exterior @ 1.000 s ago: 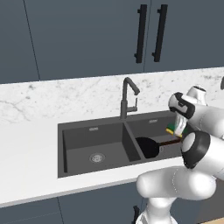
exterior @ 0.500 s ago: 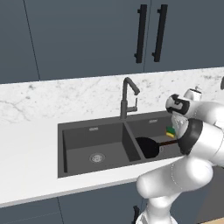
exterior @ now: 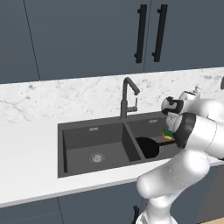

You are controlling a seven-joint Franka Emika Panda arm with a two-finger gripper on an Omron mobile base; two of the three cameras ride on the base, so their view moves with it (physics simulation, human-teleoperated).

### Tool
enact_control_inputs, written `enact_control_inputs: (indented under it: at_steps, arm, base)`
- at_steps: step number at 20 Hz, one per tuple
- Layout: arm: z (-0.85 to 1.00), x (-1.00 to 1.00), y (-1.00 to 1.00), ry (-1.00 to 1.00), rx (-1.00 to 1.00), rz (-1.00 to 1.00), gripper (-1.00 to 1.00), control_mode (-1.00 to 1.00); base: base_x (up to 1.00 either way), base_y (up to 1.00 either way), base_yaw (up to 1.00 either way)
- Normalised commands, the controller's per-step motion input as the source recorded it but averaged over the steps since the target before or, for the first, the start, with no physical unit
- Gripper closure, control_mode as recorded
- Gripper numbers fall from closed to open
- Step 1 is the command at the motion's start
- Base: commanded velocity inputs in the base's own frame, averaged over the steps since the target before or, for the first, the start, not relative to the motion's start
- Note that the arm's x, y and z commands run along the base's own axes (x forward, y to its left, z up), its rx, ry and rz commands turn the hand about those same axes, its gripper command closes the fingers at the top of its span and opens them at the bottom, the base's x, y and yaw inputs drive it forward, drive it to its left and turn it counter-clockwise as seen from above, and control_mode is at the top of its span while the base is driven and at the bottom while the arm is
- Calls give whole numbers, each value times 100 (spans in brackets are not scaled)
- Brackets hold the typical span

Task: Pick the pan and sponge and place them into the sink. Then turn on the water.

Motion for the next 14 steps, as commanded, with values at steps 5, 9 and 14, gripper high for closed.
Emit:
enact_control_inputs:
  at_steps: [5,9,14]
  arm:
    - [-29,12,5,-1,-2,10,100,-100]
    - [-22,8,0,-8,-2,1,100,-100]
    - [-22,6,0,-10,-1,0,100,-100]
  base:
    - [0,0,0]
    - [0,0,0]
    - [0,0,0]
